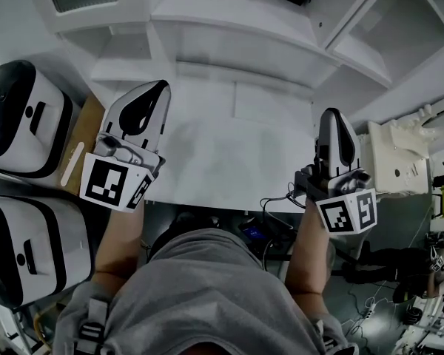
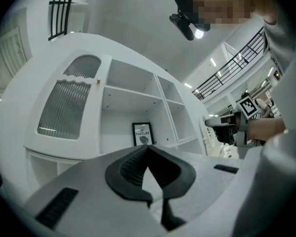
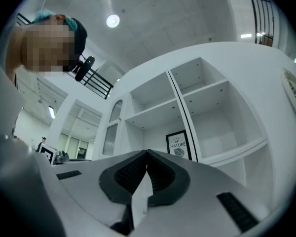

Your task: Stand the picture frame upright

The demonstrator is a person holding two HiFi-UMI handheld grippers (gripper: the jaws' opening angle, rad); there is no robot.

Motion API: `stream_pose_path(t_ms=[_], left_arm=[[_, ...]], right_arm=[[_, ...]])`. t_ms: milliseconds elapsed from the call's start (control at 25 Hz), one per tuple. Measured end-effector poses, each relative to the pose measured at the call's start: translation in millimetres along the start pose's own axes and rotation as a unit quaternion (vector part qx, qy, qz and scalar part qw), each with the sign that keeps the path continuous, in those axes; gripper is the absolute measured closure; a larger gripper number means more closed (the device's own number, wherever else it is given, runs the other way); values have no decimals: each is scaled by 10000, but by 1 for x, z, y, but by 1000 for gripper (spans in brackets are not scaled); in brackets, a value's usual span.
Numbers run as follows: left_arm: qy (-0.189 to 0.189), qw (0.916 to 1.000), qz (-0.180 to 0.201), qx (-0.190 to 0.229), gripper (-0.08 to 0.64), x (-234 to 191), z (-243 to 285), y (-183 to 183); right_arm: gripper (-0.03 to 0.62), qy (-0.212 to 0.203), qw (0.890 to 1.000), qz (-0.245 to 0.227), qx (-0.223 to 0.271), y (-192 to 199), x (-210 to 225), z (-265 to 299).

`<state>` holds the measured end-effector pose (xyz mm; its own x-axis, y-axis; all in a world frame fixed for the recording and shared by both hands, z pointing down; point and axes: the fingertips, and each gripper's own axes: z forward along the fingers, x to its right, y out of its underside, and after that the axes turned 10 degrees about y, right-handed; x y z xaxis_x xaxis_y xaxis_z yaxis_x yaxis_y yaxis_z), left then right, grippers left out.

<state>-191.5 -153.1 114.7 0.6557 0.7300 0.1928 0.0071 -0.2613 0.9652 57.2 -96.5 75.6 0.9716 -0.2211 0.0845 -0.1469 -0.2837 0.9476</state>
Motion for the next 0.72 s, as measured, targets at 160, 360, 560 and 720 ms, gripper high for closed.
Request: stream_pose_path(t_ms=[160,360,560,720], left_arm=[[-229,9997,-2,104,553,-8,-10,-4],[-268,9995,-49,135,553,-5,-10,-1],[-176,9996,-185,138,554,2,-2,7],[-76,9997,-185,119,554,8,3,11]], right_arm=[[565,226,9993,-285,102,-6,7,-10],[566,293,9994,-179,3,3,12,-11],[566,241,9993,-273,-31,9,7,-10],[565,244,9992,-304,-54,12,5,-11]])
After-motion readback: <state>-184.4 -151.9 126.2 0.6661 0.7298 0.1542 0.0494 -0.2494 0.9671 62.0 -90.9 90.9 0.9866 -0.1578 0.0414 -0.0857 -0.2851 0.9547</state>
